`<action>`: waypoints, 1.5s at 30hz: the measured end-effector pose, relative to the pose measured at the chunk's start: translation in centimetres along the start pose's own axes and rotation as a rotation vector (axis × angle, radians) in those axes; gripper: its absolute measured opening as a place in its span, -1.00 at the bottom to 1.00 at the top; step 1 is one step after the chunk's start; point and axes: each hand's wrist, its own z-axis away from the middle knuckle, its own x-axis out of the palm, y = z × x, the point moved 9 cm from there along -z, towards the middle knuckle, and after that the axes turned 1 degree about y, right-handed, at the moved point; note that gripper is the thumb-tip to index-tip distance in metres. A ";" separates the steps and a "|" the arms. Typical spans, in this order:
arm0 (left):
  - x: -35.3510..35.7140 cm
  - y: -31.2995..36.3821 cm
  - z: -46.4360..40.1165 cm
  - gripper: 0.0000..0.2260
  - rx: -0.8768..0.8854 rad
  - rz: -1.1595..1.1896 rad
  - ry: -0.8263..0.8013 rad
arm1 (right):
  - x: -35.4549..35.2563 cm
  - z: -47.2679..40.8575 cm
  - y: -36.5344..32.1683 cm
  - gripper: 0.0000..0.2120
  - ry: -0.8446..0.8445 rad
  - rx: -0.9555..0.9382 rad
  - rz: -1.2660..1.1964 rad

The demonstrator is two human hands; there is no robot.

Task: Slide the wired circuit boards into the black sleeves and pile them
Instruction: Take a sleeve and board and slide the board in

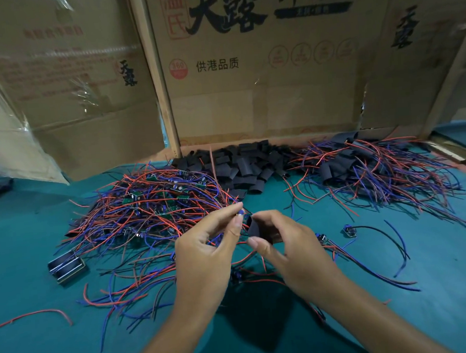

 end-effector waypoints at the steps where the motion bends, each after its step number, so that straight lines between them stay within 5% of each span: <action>1: 0.1 0.0 0.0 -0.83 -0.001 0.001 -0.004 | -0.2 0.0 -0.3 -0.74 0.010 -0.011 -0.004; 10: 1.2 1.1 0.6 -0.74 0.076 -0.171 -0.110 | -1.7 0.0 -1.4 -0.74 0.154 -0.032 0.011; 23: 2.8 1.9 1.5 -0.61 0.074 -0.085 -0.204 | -2.9 0.7 -3.2 -0.62 0.369 -0.198 0.249; 32: 3.7 2.1 1.7 -0.62 0.079 -0.091 -0.269 | -3.2 0.7 -3.2 -0.63 0.371 -0.206 0.265; 45: 2.3 2.0 0.9 -0.71 0.066 -0.024 -0.140 | -2.9 0.1 -2.8 -0.60 0.287 -0.191 0.284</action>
